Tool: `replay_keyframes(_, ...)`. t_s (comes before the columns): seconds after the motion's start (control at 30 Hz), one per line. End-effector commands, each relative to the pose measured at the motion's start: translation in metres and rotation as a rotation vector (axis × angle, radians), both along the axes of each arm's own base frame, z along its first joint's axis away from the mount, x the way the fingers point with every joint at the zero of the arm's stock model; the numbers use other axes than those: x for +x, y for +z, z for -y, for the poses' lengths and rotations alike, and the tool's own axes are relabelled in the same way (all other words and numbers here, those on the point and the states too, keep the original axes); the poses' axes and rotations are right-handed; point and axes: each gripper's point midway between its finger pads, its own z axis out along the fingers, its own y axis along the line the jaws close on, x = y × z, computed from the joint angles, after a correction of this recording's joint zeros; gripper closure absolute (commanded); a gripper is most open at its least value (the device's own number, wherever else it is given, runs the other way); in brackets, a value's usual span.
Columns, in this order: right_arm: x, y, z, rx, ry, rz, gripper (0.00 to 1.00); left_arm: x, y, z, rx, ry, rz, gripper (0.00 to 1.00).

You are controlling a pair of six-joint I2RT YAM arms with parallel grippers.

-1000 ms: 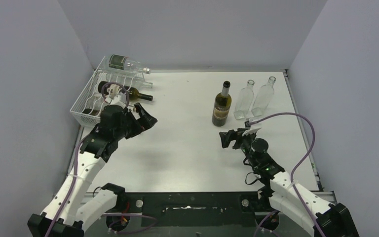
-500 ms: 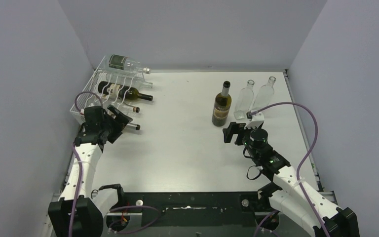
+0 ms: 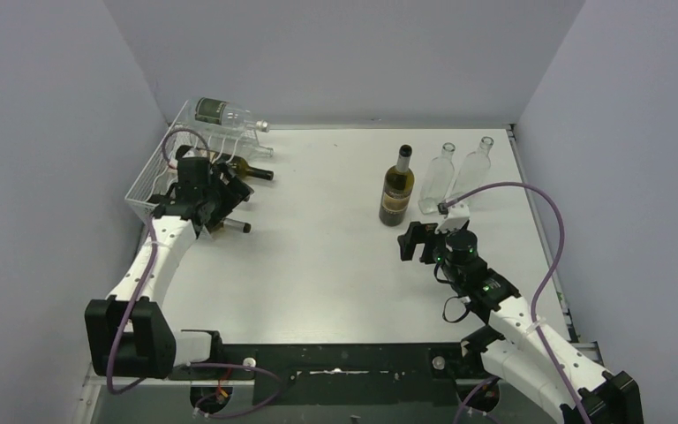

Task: Take the wine bottle off the wine rack

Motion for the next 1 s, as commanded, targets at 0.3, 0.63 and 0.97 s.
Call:
replay_keyframes(0.3,0.006,0.027,-0.004,0.037,0.007,0.05,0.02,0.03,0.005,-0.011,0.178,0.105,0.022,0.33)
replay_keyframes(0.63,0.007,0.024,-0.008,0.044,0.02,0.039,0.02,0.006,-0.029,-0.016,0.032,0.285,0.048,0.36)
replay_keyframes(0.97,0.004,0.022,-0.004,0.039,0.007,0.034,0.02,0.008,-0.069,-0.016,0.024,0.338,-0.059,0.4)
